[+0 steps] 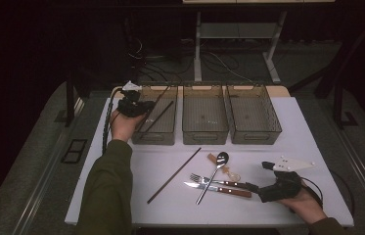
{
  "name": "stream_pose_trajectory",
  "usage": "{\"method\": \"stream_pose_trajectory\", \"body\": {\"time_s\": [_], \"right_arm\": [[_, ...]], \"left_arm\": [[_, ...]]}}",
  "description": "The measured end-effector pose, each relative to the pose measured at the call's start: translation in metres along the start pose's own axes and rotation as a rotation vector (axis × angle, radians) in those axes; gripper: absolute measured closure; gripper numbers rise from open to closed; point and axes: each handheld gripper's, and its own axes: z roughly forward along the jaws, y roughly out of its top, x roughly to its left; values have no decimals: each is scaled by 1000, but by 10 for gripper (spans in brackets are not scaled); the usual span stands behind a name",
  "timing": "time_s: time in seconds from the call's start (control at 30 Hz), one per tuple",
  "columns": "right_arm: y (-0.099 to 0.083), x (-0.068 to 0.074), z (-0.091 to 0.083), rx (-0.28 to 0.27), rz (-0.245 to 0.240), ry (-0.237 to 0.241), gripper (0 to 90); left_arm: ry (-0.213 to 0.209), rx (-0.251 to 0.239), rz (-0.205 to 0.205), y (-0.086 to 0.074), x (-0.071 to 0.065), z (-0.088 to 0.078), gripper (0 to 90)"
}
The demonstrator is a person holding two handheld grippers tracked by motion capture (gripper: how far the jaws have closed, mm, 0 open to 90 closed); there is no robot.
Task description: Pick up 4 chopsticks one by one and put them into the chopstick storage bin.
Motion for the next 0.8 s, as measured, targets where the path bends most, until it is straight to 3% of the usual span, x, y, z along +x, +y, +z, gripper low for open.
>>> {"method": "stream_pose_trajectory", "body": {"time_s": [0.13, 0.43, 0.47, 0.8], "right_arm": [[0, 0, 0, 1, 0, 1, 8], [0, 0, 0, 3, -1, 0, 8], [0, 0, 0, 4, 0, -1, 8], [0, 0, 0, 3, 0, -3, 8]], "left_arm": [[25, 29, 13, -6, 2, 4, 845], [45, 41, -19, -22, 8, 7, 830], [38, 37, -26, -23, 9, 7, 762], [12, 28, -2, -24, -1, -2, 636]]}}
